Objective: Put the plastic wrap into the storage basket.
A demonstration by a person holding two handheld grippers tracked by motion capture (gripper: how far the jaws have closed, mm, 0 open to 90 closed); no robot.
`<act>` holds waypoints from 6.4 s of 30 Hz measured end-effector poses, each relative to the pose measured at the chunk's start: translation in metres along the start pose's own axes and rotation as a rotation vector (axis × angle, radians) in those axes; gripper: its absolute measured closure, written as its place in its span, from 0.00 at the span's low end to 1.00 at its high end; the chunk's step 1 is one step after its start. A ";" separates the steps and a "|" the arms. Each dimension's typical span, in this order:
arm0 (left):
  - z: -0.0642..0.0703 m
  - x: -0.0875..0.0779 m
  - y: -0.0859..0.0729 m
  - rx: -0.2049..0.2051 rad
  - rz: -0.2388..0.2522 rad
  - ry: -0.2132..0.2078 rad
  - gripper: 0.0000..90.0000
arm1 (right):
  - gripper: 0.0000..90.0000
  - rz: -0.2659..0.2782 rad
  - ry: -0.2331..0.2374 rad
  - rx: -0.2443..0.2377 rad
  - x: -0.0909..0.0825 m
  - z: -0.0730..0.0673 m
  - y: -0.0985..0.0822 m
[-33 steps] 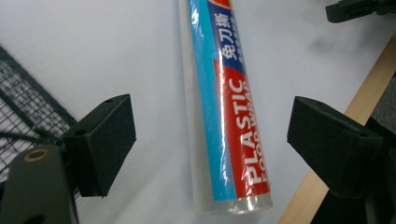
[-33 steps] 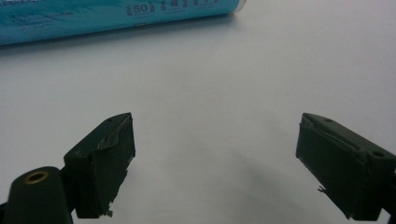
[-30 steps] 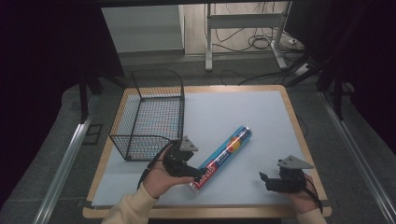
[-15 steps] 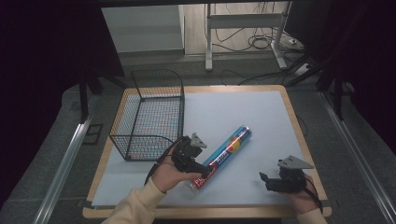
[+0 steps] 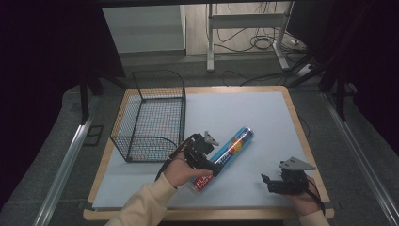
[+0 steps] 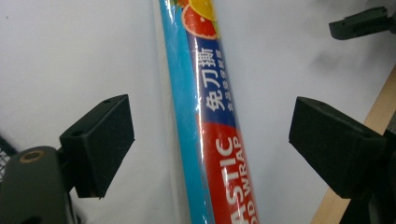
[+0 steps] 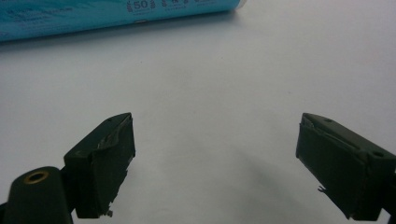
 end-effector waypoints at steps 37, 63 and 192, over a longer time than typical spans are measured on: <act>-0.001 0.094 0.019 0.030 -0.253 0.039 0.18 | 0.13 0.014 -0.002 0.001 -0.002 0.000 0.002; -0.009 0.107 0.016 -0.005 -0.366 0.020 0.34 | 0.13 0.017 0.000 -0.004 -0.002 0.000 0.003; -0.119 -0.046 0.166 0.043 -0.102 0.140 0.36 | 0.13 0.008 -0.002 0.008 0.000 0.004 0.001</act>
Point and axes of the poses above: each handheld gripper's, and its own axes: x roughly forward along the jaws, y roughly out of its top, z roughly to its right, the point moved 3 cm from there along x, roughly forward along the jaws, and after that the axes turned 10 degrees about z, right-handed, at the moved point
